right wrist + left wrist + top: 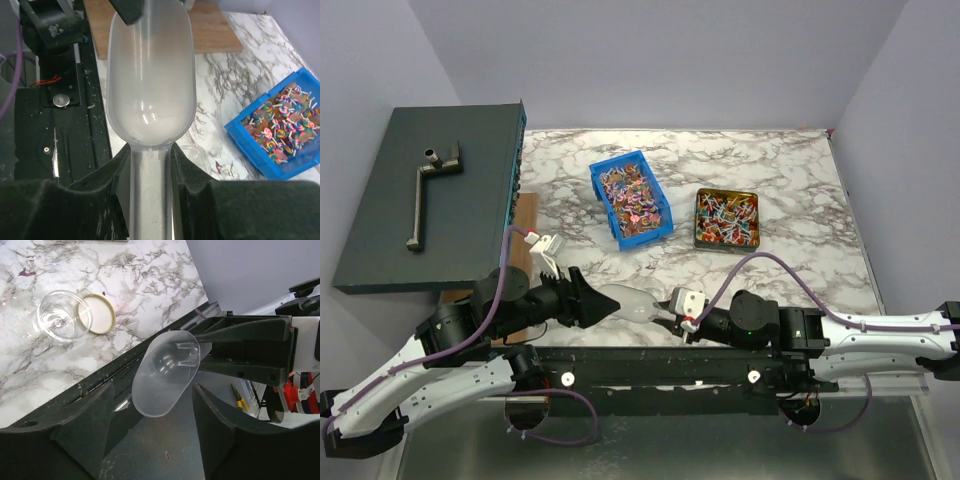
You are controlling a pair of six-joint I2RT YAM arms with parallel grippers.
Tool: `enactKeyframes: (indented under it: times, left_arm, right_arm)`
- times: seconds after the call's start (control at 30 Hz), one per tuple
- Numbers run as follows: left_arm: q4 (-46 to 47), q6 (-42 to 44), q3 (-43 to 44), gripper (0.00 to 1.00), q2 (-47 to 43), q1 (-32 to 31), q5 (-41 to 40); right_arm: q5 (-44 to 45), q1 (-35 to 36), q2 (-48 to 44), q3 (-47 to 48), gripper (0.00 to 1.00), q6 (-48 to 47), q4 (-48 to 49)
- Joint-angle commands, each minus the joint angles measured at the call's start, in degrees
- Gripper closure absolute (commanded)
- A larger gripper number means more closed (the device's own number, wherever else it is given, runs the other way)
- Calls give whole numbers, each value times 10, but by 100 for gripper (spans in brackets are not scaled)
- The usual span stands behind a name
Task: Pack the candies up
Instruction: Adjust the spatula.
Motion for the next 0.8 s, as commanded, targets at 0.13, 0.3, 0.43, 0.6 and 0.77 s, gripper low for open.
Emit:
enactKeyframes:
  times: [0.13, 0.3, 0.43, 0.6, 0.77]
  left_arm:
    - [5, 43, 23, 18, 22, 1, -48]
    - [-4, 78, 37, 11, 40, 1, -92]
    - [-5, 99, 39, 8, 56, 1, -122]
    - [-4, 114, 37, 6, 72, 1, -168]
    - [15, 124, 31, 6, 93, 4, -222]
  right_arm:
    - [105, 4, 22, 49, 100, 72, -92]
    - [150, 4, 49, 83, 99, 104, -146]
    - [191, 2, 74, 112, 99, 127, -189]
    - [191, -36, 101, 148, 99, 148, -232]
    - [164, -101, 126, 173, 99, 171, -255]
